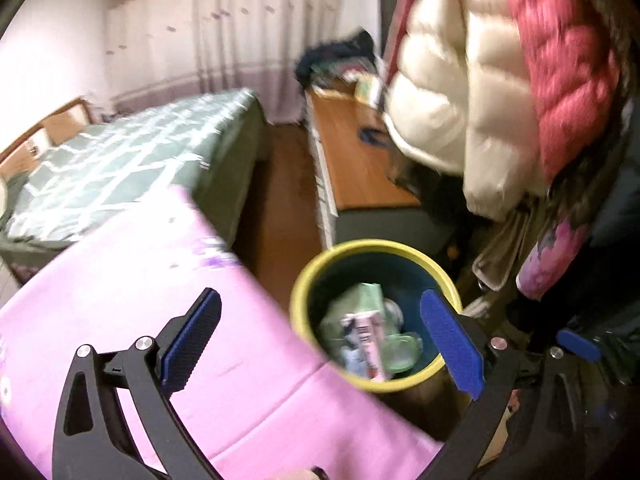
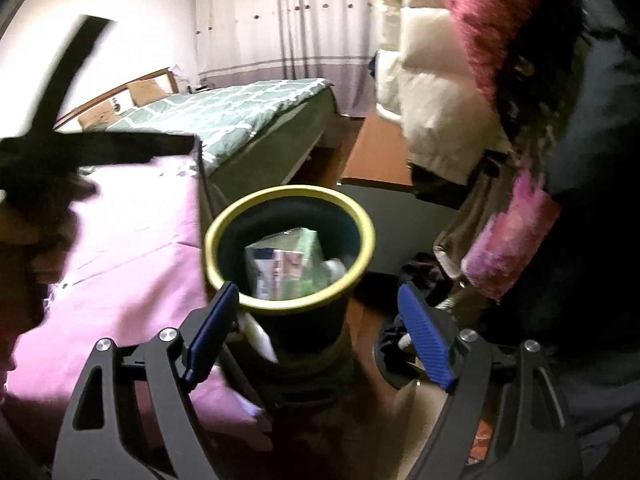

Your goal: Collect trash

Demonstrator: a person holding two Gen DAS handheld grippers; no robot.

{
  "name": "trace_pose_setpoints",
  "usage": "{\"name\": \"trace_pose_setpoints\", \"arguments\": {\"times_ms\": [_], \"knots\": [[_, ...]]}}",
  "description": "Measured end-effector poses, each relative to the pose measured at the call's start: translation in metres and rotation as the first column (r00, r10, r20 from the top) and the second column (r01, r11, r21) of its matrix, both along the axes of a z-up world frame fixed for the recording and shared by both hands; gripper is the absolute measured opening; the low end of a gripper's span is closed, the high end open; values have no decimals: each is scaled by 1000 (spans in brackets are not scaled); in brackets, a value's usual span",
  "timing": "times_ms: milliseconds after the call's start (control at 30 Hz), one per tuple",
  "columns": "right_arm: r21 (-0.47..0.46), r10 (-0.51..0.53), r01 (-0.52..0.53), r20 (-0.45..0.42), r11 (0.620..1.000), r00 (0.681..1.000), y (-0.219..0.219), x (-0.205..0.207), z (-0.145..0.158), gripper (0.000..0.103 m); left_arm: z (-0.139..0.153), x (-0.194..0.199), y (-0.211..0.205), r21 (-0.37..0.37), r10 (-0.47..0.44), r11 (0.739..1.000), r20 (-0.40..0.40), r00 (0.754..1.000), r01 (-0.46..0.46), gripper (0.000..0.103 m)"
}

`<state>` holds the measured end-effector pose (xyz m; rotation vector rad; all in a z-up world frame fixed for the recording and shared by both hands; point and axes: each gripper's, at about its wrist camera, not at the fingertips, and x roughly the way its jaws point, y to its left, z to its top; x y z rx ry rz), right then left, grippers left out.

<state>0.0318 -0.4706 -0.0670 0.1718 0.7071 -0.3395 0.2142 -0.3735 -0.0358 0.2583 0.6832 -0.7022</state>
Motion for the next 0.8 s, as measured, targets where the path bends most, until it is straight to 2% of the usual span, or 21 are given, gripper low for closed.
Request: {"name": "trace_pose_setpoints", "arguments": {"times_ms": [100, 233, 367, 467, 633, 733, 800], "knots": [[-1, 44, -44, 15, 999, 999, 18, 5, 6, 79, 22, -16, 64, -44, 99, 994, 51, 994, -96, 98], [-15, 100, -100, 43, 995, 994, 43, 12, 17, 81, 36, -41, 143, -41, 260, 966, 127, 957, -257, 98], [-23, 151, -150, 74, 988, 986, 64, 15, 31, 82, 41, -69, 218, -63, 414, 910, 172, 894, -409, 98], [-38, 203, -200, 106, 979, 973, 84, 17, 48, 86, 43, -89, 273, -89, 521, 854, 169, 837, -513, 98], [-55, 237, -231, 149, 971, 960, 103, 10, 67, 87, 44, -125, 332, -129, 625, 780, 157, 765, -612, 98], [-66, 240, -232, 179, 970, 954, 110, 0, 76, 89, 42, -144, 354, -159, 665, 747, 149, 732, -646, 98], [-68, 236, -227, 199, 972, 951, 112, -7, 80, 92, 40, -153, 364, -182, 681, 731, 133, 720, -658, 98]]}}
